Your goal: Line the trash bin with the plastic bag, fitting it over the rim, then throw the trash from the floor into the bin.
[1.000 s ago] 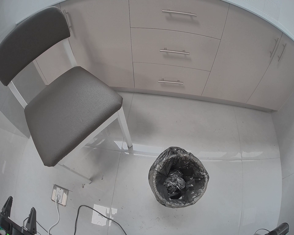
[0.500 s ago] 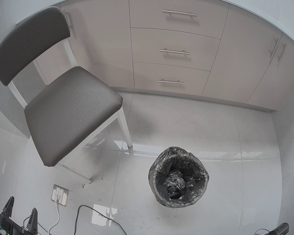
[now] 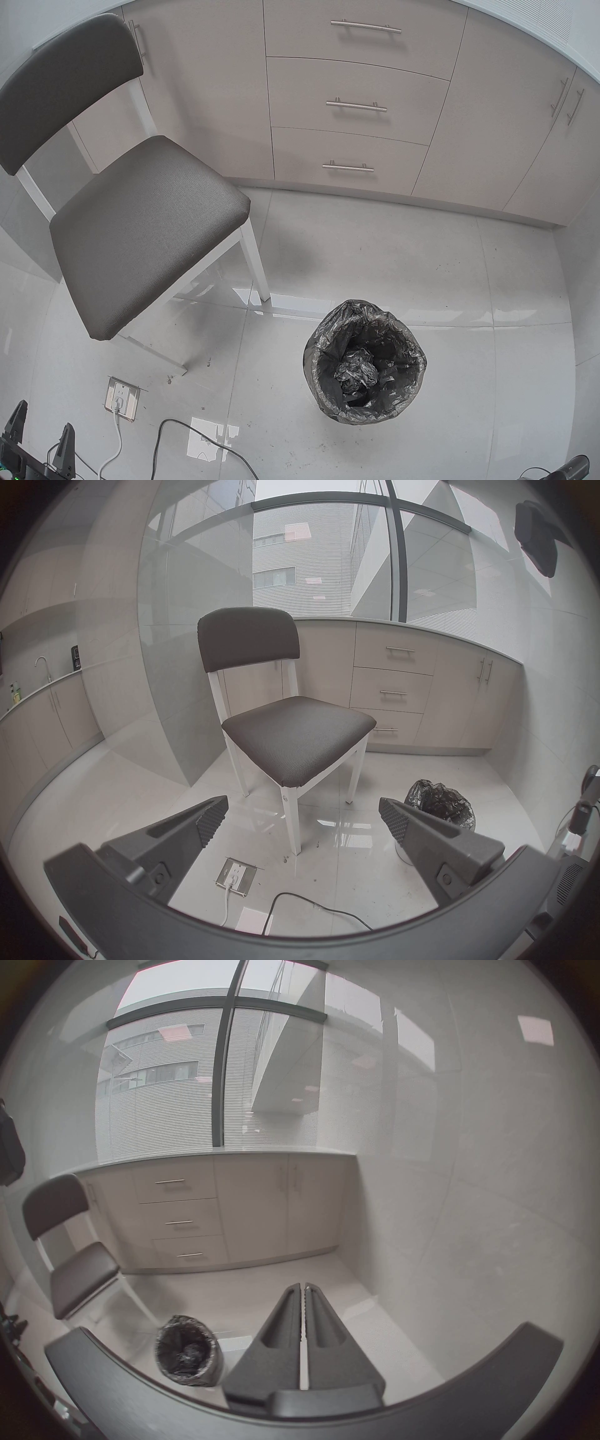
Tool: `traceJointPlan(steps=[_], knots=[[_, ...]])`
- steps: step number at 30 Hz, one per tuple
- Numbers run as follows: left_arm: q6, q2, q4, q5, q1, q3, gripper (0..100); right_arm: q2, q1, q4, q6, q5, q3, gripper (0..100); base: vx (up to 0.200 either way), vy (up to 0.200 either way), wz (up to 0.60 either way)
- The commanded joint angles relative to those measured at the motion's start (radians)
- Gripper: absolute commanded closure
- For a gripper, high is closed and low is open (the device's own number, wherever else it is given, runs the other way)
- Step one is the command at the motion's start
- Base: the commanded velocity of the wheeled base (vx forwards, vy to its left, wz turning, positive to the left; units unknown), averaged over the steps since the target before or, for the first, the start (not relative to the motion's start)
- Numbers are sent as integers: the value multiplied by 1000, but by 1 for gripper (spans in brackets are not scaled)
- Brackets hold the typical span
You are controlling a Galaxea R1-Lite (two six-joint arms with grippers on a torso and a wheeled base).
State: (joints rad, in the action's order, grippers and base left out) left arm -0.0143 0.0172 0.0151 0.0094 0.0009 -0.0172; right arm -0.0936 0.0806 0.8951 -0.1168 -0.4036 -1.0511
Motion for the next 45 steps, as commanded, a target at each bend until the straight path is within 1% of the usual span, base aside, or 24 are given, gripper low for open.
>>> traceJointPlan(steps=[1,2,3,5,6,8,9,10,11,14,18,20,21,22,23,25,26,28,31,33,34,35,36,45], knots=[[-1,-17,-3,0,1,13,0,-1,-5,-128,-92,181,160,100,0,0,0],[-1,-17,-3,0,1,13,0,-1,-5,-231,-115,226,230,100,0,0,0],[-1,-17,-3,0,1,13,0,-1,-5,-335,-122,236,306,100,0,0,0],[-1,-17,-3,0,1,13,0,-1,-5,-614,-115,238,526,100,0,0,0],[-1,-17,-3,0,1,13,0,-1,-4,-756,-98,239,645,100,0,0,0],[-1,-17,-3,0,-1,13,0,-1,-4,-976,-40,243,833,100,0,0,0],[-1,-17,-3,0,1,13,0,-1,-4,-992,-34,244,844,100,0,0,0],[-1,-17,-3,0,1,13,0,-1,-4,-1151,32,250,1005,100,0,0,0],[0,-17,-3,0,-1,13,0,-1,-4,-1176,59,256,1051,100,0,0,0],[0,-17,-3,0,1,13,0,-1,-4,-1108,51,286,1050,100,0,0,0],[-1,-17,-3,0,1,13,0,-1,-4,-1099,72,422,1051,100,0,0,0],[-1,-17,-3,0,1,13,0,-1,-7,-1099,100,488,1051,100,0,0,0],[-1,-17,-3,0,1,13,0,3,-22,-1099,115,516,1051,100,0,0,0],[-1,-17,-3,0,1,13,0,3,-41,-1096,126,525,1051,100,0,0,0],[-1,-17,-3,0,-1,13,0,-8,-85,-1095,140,528,1051,100,0,0,0],[-1,-17,-3,0,1,13,0,-23,-142,-1093,154,526,1051,100,0,0,0],[-1,-17,-3,0,1,13,0,-24,-148,-1085,155,526,1051,100,0,0,0],[-1,-17,-3,0,-1,13,0,11,-131,-1015,160,528,1051,100,0,0,0],[0,-17,-3,0,1,13,0,94,-75,-897,157,529,1033,100,0,0,0],[0,-17,-3,0,1,13,0,92,-81,-920,160,477,1043,100,0,0,0],[0,-17,-3,0,1,13,0,94,-81,-927,155,436,1048,100,0,0,0],[0,-17,-3,0,1,13,0,94,-81,-927,155,436,1048,100,0,0,0],[0,-17,-3,0,1,13,0,94,-81,-914,155,419,1048,100,0,0,0],[0,-17,-3,0,1,13,0,94,-81,-907,149,416,1050,100,0,0,0]])
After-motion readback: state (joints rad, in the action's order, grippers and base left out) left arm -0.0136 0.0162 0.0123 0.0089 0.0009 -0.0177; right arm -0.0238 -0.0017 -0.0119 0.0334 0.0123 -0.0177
